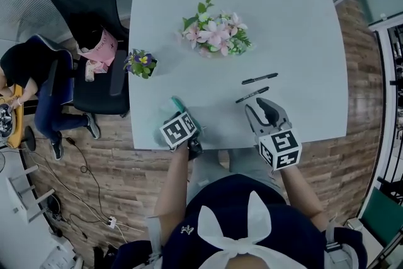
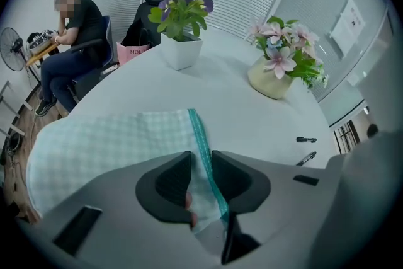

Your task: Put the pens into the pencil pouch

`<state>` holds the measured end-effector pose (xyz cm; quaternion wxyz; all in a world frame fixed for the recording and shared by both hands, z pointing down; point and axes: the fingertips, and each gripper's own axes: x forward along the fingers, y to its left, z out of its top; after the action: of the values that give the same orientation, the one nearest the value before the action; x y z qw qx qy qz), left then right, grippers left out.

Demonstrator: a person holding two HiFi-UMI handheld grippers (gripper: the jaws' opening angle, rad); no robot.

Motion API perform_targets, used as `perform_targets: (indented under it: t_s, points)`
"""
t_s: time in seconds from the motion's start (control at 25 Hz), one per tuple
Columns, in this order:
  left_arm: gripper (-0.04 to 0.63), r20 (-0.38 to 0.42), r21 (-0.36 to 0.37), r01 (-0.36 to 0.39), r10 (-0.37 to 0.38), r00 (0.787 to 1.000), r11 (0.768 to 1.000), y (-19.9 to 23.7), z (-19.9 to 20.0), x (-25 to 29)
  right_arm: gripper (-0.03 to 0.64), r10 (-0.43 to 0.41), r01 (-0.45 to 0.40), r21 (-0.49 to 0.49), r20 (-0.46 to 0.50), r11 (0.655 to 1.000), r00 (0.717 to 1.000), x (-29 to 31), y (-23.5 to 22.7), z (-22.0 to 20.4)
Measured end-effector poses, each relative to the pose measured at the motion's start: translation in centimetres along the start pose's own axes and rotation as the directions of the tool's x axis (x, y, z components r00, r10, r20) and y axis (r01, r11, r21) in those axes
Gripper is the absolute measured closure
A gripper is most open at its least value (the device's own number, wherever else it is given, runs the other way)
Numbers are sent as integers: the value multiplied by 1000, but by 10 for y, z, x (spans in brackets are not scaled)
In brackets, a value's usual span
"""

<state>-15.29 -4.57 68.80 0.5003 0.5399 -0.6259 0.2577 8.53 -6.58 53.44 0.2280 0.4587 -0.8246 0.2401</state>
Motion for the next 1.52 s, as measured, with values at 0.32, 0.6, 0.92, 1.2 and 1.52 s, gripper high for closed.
perform_targets:
  t_s: [0.32, 0.6, 0.92, 1.2, 1.52]
  points:
    - [533, -4, 30, 31, -30, 1000, 999, -5, 1, -10, 471, 15, -15, -3, -6, 1000, 1000, 4, -1, 1]
    - [545, -4, -18, 123, -123, 992, 992, -9, 3, -19, 471, 23, -23, -7, -6, 1000, 1000, 8, 3, 4]
    - [546, 40, -60, 230, -227, 973, 971, -20, 19, -41, 471, 24, -23, -13, 8, 1000, 1000, 4, 5, 8]
    - [546, 86, -42, 296, -292, 953, 954, -34, 39, -64, 471, 14, -14, -19, 25, 1000, 1000, 1, 1, 14]
    - [546, 135, -17, 343, -338, 931, 939, -46, 56, -88, 471, -2, 4, -31, 63, 999, 998, -5, -3, 26]
